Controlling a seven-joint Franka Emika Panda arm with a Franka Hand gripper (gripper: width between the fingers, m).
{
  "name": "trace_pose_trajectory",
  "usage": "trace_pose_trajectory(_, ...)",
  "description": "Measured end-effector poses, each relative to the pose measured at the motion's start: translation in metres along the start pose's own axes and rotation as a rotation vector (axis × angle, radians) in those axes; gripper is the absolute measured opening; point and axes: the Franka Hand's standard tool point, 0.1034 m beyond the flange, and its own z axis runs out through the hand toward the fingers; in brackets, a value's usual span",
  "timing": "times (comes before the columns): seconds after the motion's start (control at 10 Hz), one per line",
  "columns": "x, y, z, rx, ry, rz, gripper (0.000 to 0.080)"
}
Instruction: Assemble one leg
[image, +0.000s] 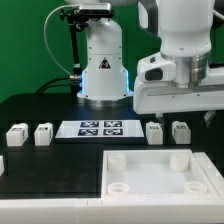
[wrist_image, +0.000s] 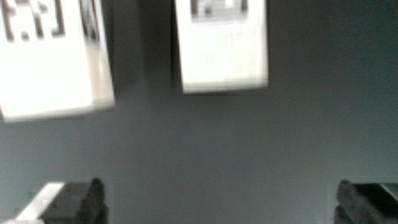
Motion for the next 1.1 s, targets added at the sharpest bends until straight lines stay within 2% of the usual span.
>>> trace_pose_trajectory(0.1, 0.002, -0.001, 0.004, -0.008, -0.087, 0.004, 0.0649)
trace_pose_trajectory(0.3, -0.006, -0.001, 0.015, -0.031, -0.246, 0.006, 0.0649)
trace_pose_trajectory(0.4, -0.007, 0.002, 0.014, -0.043, -0.364, -0.001, 0.0649)
trace_pose_trajectory(0.5, -0.004, 0.002, 0.015, -0.046, -0.42, 0.002, 0.0649)
trace_pose_trajectory(0.6, -0.009, 0.004, 0.017, -0.06, -0.519, 0.01, 0.0649)
trace_pose_trajectory(0.7, -0.011, 0.0, 0.026, -0.062, -0.52, 0.065, 0.0649)
trace_pose_trajectory(0.9, -0.026, 0.0, 0.037, -0.077, -0.536, 0.063, 0.0649)
trace_pose_trajectory(1.1, -0.029, -0.003, 0.047, -0.083, -0.533, 0.058, 0.0649)
